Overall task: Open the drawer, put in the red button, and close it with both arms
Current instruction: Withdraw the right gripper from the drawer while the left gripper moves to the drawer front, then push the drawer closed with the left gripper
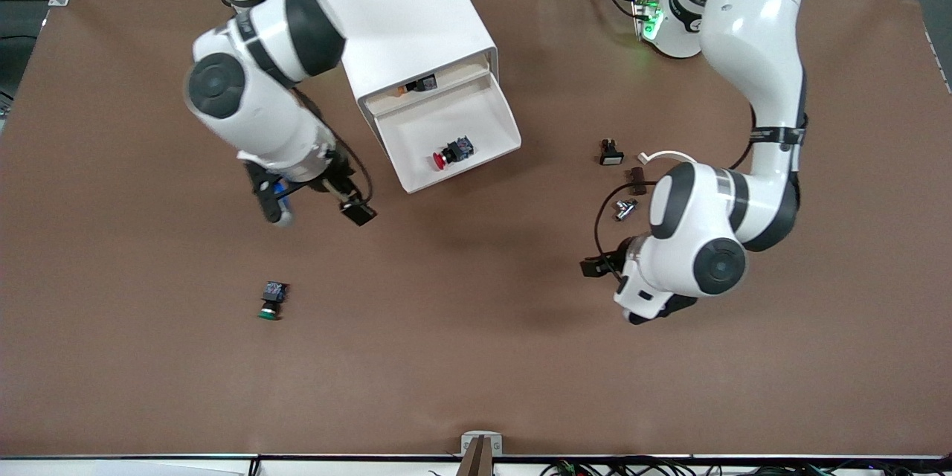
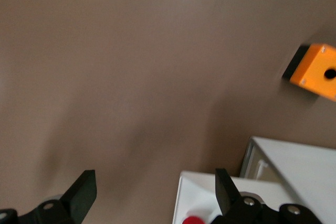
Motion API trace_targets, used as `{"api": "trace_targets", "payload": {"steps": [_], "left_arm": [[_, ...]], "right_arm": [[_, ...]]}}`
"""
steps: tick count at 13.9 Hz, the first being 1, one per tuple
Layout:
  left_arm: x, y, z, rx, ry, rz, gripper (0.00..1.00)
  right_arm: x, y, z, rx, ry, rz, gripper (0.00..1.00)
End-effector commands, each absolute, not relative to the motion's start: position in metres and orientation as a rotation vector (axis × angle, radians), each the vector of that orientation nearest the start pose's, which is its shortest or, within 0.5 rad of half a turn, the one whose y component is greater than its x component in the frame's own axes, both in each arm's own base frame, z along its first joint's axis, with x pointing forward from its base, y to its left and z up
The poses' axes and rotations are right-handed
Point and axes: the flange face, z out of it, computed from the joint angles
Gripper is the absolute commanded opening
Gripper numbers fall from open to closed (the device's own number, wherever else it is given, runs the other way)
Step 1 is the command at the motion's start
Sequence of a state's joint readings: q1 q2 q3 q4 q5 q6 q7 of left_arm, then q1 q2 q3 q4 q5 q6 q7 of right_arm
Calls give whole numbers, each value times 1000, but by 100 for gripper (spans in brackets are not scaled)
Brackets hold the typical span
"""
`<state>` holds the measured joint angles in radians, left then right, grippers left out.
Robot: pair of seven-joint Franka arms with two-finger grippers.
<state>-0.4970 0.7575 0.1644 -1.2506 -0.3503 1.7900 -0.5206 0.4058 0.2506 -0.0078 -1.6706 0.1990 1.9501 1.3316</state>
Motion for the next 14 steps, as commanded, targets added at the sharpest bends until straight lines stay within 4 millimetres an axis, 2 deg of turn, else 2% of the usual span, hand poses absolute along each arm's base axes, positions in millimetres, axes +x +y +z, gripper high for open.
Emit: {"api": "trace_targets", "payload": {"steps": [1,3,4,7,10,12,14], "left_arm": [[628,-312,304,-3230,-352,412,100],[605,-347,300,-3273,-367,388,100],[596,-364,301,-3264,-445,404,100],[564,-414,301,-3187,-669,447,100],[526,-461,299,-3135,-733,473,100],[507,-481,294,-3111,-751,486,100],[480,-505,292,-3067,-789,506,100]], "right_arm": [[602,205,470,-2694,1278,212,100],[615,158,469,-2725,1190,200,100],[617,140,467,-2761,1127,208,100],[629,67,474,-2822,931,146,100],[623,20,499,-2895,747,68,100],[612,-1,516,-2972,588,47,100],[599,-27,534,-2986,511,45,100]]}}
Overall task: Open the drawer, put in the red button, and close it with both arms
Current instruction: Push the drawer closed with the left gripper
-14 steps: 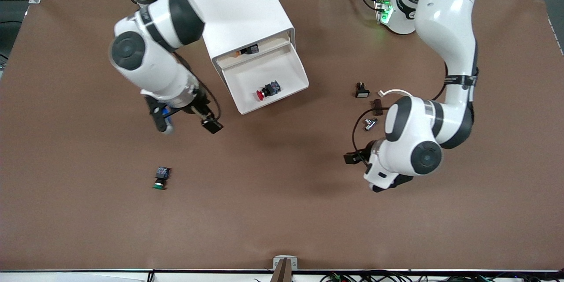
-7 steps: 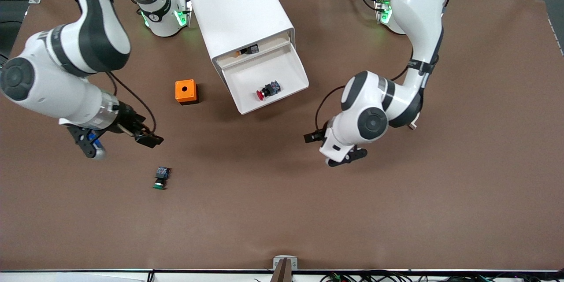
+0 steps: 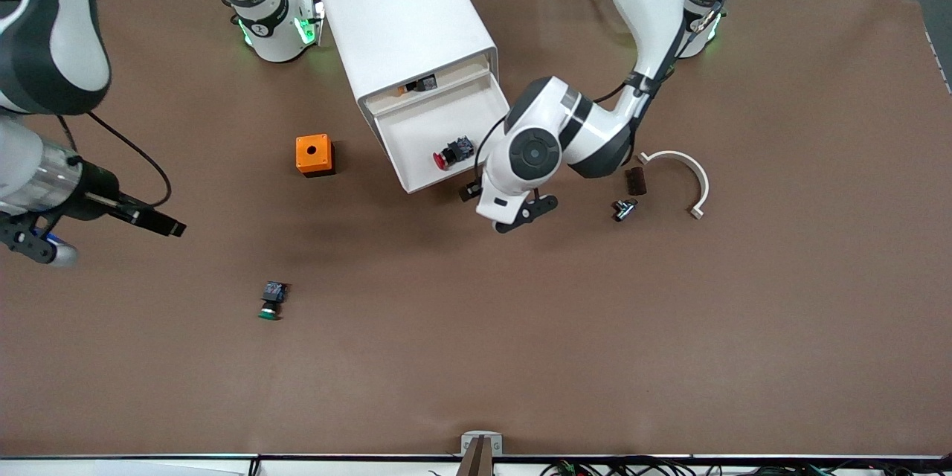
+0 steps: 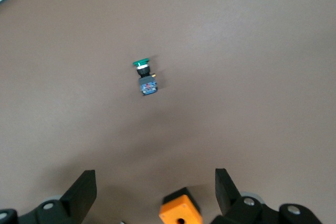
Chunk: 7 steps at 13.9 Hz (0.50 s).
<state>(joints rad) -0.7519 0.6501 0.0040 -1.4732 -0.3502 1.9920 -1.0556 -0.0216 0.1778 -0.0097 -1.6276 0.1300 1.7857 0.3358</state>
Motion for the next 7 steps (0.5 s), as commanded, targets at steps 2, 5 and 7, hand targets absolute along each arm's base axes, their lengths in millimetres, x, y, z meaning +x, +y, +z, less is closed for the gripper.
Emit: {"api": "trace_targets", "payload": {"steps": [2,5,7], "left_arm": [[459,-525,293,-3038,-835,521,100],[420,-556,294,-3016,-835,595,100],[389,-577,289,-3003,-802,651,100]], "right_arm": [[587,-40,550,-2994,478,39,100],[567,-45,578,-3031,476,21,100],[560,-48,593,-3038,447,-14,100]]}}
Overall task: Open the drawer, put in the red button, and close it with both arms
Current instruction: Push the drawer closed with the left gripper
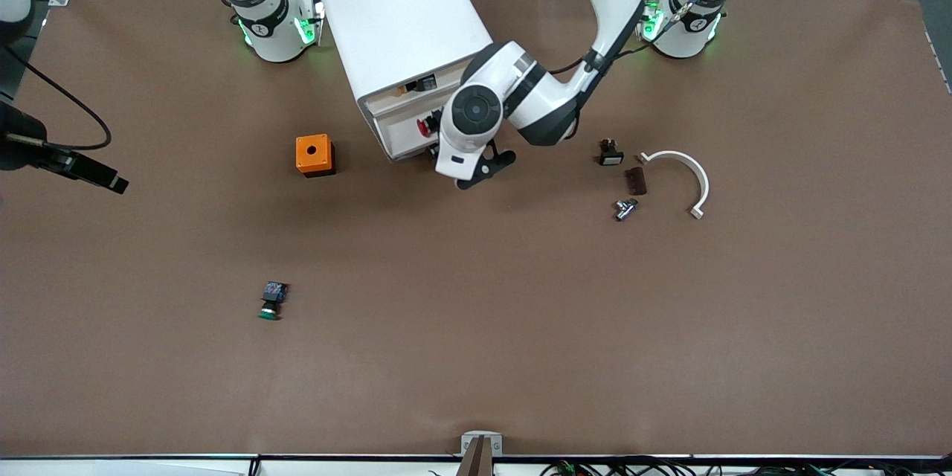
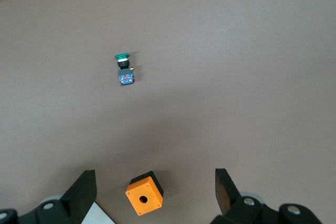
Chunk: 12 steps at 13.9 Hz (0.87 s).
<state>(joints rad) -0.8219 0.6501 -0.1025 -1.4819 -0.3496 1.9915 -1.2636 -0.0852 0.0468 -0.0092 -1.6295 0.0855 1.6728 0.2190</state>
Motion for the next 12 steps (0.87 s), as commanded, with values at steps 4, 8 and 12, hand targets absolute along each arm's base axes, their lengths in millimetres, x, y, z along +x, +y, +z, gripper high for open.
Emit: {"api": "trace_targets", "payload": {"steps": [4,8,12], "left_arm": [[366,-593,286,-2981,-802,663,100],[394,-579,296,-2997,-835,621,100],[494,-505,336,-3009,-1031,464,100]], "right_arm": [[549,-42,607,-3057,359,40,100],[549,-36,609,-3099,311,39,100],[550,-33,615,-3103,304,11,100]]}}
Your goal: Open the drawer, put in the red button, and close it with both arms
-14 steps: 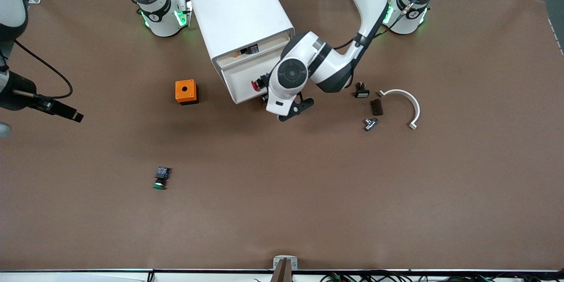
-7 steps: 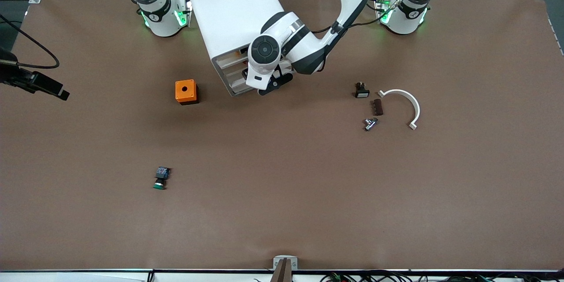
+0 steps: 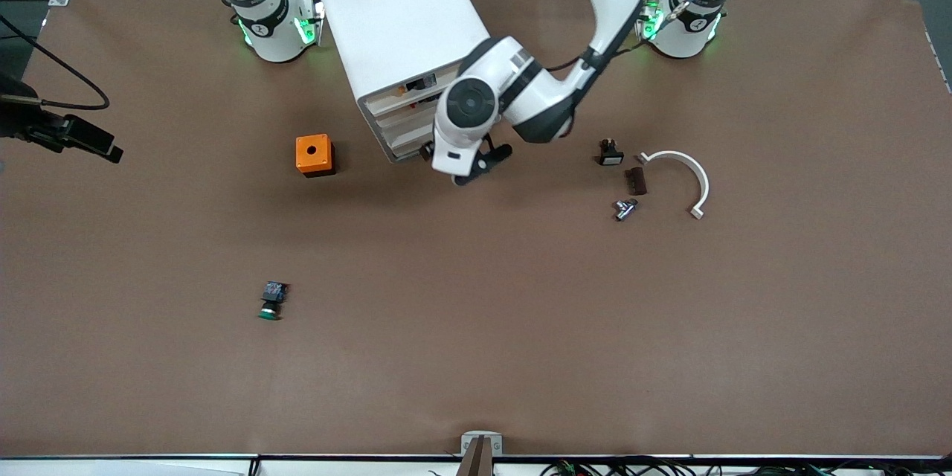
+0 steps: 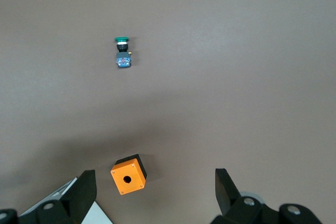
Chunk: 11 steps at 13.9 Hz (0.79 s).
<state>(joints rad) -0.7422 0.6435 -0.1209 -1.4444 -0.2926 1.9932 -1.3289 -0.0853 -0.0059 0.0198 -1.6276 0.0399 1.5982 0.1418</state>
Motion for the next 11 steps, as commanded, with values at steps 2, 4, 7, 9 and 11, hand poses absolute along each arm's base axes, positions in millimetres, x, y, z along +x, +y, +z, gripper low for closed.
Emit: {"api": "trace_targets", "payload": {"steps": [2,4,7,9,11], "left_arm": [[531,-465,365,-3014,-1065,292,100],[562,-420,394,-2993,-1119,170,100],[599,-348,427,-3016,-1102,122,100],[615,-304,442,-3047,-1000,123,100],[623,-271,460,-3056,-952,124,100]], "right_arm": [[549,-24,620,-3105,301,9,100],[547,-24,623,-3104,304,-8,100],[548,-24,623,-3153,293,-26,100],[548,-25,621,-3156,295,-19,100],[549,-30,618,-3155,309,-29,100]]}}
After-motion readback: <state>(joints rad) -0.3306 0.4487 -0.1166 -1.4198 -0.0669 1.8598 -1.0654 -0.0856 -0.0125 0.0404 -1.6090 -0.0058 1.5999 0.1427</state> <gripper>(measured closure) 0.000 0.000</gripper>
